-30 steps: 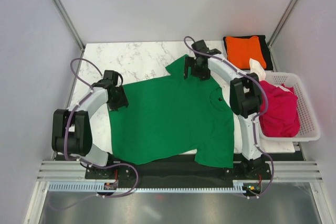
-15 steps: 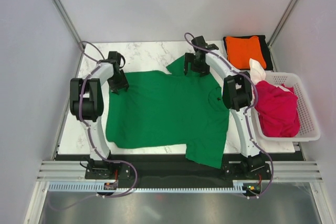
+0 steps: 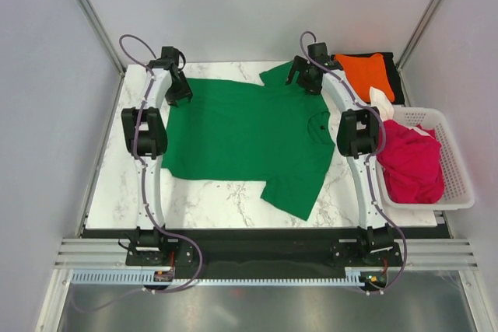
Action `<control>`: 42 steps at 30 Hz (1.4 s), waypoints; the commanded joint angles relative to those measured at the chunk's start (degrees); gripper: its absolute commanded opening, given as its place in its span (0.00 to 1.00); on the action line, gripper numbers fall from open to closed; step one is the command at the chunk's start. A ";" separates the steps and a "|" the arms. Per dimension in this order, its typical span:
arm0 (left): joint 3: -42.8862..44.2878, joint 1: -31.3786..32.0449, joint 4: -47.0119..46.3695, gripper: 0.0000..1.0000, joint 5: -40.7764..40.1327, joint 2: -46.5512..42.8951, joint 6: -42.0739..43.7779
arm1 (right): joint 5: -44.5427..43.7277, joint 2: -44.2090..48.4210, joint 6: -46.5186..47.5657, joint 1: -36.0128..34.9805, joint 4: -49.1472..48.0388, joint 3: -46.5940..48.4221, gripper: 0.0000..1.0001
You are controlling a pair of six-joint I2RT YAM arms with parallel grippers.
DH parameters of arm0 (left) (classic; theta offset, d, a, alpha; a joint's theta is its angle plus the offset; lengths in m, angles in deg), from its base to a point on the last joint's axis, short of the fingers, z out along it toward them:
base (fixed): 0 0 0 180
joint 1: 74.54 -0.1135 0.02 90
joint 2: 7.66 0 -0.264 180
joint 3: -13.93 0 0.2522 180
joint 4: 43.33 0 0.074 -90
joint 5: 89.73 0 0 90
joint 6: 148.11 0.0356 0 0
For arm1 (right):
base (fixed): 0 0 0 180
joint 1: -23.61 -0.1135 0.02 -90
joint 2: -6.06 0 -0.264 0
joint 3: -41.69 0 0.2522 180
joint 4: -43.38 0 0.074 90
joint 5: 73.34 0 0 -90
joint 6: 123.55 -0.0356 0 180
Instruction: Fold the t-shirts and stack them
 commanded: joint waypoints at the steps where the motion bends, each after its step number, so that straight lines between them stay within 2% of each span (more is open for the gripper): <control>1: 1.34 -0.69 5.24 0.59 0.53 -7.52 0.04 | 3.47 -1.58 0.29 0.37 -9.74 5.50 0.98; 3: -2.80 -0.77 4.80 0.62 -1.75 -16.63 0.04 | 6.46 2.10 -0.32 0.19 -13.77 3.50 0.98; 5: -16.28 -1.04 2.09 0.65 -4.73 -27.52 -0.22 | 8.31 9.28 0.02 -0.77 -16.16 -0.62 0.98; 6: -16.35 -1.04 0.59 0.66 -4.74 -27.59 -0.23 | 8.23 9.32 0.03 -1.30 -16.17 -1.96 0.98; 7: -24.62 -2.78 -0.90 0.66 -4.40 -35.33 -0.83 | 8.05 13.32 1.50 -1.82 -16.08 -3.27 0.98; 9: -32.84 -4.72 -4.59 0.67 -3.43 -42.58 -1.80 | 7.18 17.91 2.31 -3.23 -16.00 -9.48 0.98; 10: -40.88 -5.43 -5.30 0.66 -2.73 -48.62 -3.03 | 6.74 23.15 2.31 -3.50 -16.00 -12.22 0.98; 12: -49.79 -8.05 -9.67 0.63 -3.34 -55.85 -4.79 | 5.60 28.71 1.70 -4.20 -15.91 -21.80 0.98; 13: -58.89 -9.55 -11.97 0.62 -1.16 -59.02 -6.45 | 5.16 34.57 1.35 -4.29 -15.91 -25.40 0.98; 14: -63.24 -11.04 -13.73 0.60 0.77 -65.41 -7.42 | 4.89 37.50 0.30 -4.55 -15.91 -29.18 0.98; 16: -74.03 -16.14 -17.87 0.55 7.69 -70.02 -10.06 | 4.10 46.61 -0.93 -4.73 -16.00 -41.13 0.98; 17: -77.06 -17.72 -18.75 0.48 9.48 -72.91 -10.85 | 3.84 49.63 -2.33 -4.82 -15.91 -49.09 0.98; 18: -79.61 -20.00 -19.63 0.45 11.06 -74.25 -11.64 | 3.83 52.53 -3.04 -5.08 -15.91 -52.99 0.98; 20: -85.51 -20.99 -22.35 0.43 14.23 -75.75 -11.91 | 4.10 60.53 -4.19 -5.52 -16.00 -63.60 0.98; 22: -89.29 -21.25 -25.41 0.43 17.38 -76.37 -12.62 | 4.79 67.11 -5.25 -6.83 -16.00 -69.61 0.98; 26: -93.34 -21.17 -31.40 0.43 22.41 -73.74 -14.37 | 5.59 74.26 -5.78 -9.12 -14.95 -82.18 0.98; 32: -96.51 -21.25 -38.34 0.41 23.29 -66.36 -15.69 | 3.83 80.15 -5.07 -9.39 -11.25 -90.98 0.98; 40: -95.20 -20.90 -42.05 0.39 23.38 -58.80 -17.45 | 2.60 82.80 -2.97 -9.48 -9.67 -95.13 0.98; 42: -92.75 -20.46 -41.26 0.32 23.73 -56.95 -15.97 | 2.34 82.71 -2.44 -9.48 -9.14 -95.92 0.98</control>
